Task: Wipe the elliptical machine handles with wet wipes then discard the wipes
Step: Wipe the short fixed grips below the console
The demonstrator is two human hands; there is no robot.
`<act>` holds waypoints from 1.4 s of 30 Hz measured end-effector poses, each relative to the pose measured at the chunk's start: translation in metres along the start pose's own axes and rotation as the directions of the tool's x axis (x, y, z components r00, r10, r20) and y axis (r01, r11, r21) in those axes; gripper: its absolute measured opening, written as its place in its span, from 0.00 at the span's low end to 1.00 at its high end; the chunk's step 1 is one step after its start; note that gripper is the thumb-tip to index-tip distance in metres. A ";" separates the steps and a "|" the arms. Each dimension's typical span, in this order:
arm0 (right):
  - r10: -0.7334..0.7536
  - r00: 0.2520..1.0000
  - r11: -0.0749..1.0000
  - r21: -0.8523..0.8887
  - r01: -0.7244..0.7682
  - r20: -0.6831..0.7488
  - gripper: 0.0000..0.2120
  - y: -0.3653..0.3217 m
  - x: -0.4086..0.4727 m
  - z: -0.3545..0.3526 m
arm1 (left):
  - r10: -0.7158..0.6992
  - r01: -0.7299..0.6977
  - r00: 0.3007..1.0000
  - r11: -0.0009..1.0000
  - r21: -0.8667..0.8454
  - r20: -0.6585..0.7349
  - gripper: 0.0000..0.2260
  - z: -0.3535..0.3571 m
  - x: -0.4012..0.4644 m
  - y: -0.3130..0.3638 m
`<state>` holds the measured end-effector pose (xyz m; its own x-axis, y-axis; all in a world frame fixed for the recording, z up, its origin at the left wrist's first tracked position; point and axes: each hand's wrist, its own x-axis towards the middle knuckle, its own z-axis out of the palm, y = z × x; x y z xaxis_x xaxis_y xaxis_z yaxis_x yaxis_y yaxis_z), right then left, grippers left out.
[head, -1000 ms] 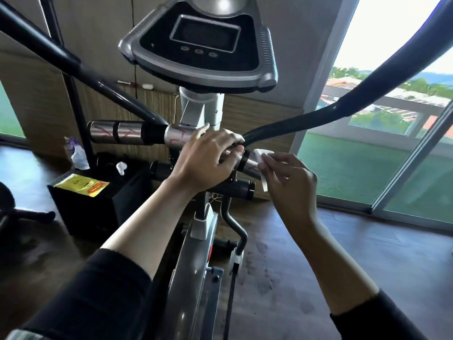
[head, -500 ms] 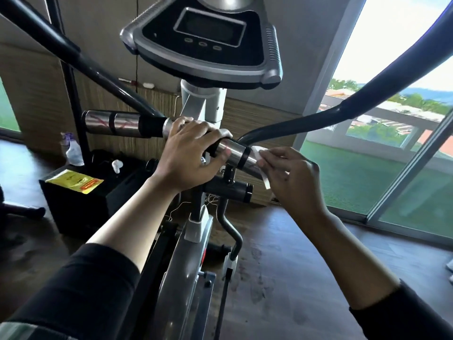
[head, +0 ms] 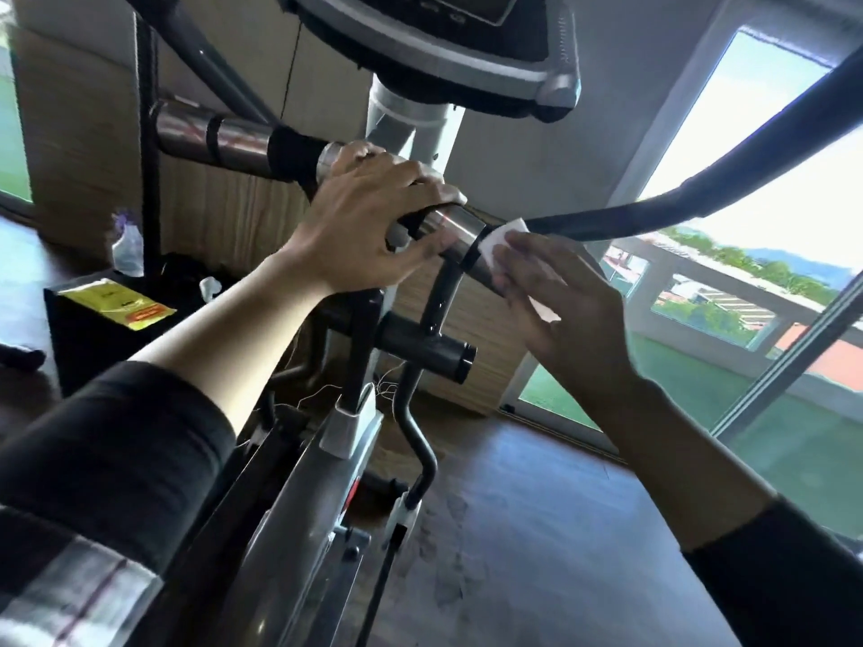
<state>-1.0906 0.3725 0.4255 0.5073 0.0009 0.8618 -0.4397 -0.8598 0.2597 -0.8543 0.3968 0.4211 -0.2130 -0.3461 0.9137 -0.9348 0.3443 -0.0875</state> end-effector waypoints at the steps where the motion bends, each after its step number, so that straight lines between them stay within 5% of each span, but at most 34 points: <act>1: -0.044 0.999 0.999 -0.008 0.044 -0.002 0.11 0.001 0.002 0.002 | 0.020 -0.020 1.000 1.000 0.009 -0.015 0.21 0.001 -0.001 -0.001; 14: -0.319 0.942 0.932 -0.146 0.331 0.099 0.12 0.020 -0.010 0.015 | 0.050 -0.047 0.993 0.999 0.026 -0.110 0.23 0.012 -0.004 -0.007; 25: -0.369 0.913 0.906 -0.151 0.395 0.173 0.12 0.018 -0.008 0.011 | 0.055 -0.057 0.991 0.998 -0.014 -0.125 0.25 0.012 -0.003 -0.013; 31: -0.247 0.966 0.967 -0.044 0.251 0.069 0.08 0.018 -0.017 -0.001 | -0.012 0.010 0.998 1.000 -0.021 -0.066 0.25 0.006 -0.003 -0.008; 34: -0.023 0.999 0.996 0.090 0.019 0.047 0.09 0.007 0.006 -0.004 | -0.028 0.027 0.999 0.999 -0.027 -0.038 0.23 0.003 -0.002 -0.006; 37: 0.245 0.962 0.948 0.177 -0.264 0.119 0.13 -0.003 0.028 -0.004 | -0.040 0.039 0.999 0.997 -0.063 -0.016 0.21 -0.004 0.000 -0.003; 42: 0.329 0.913 0.907 0.189 -0.376 0.241 0.12 0.002 0.035 -0.012 | 0.010 -0.007 0.996 0.999 -0.036 0.087 0.21 -0.021 0.001 -0.007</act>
<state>-1.0828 0.3775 0.4616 0.4976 -0.4050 0.7671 -0.4495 -0.8767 -0.1713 -0.8423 0.4127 0.4310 -0.2465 -0.4174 0.8746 -0.9225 0.3776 -0.0798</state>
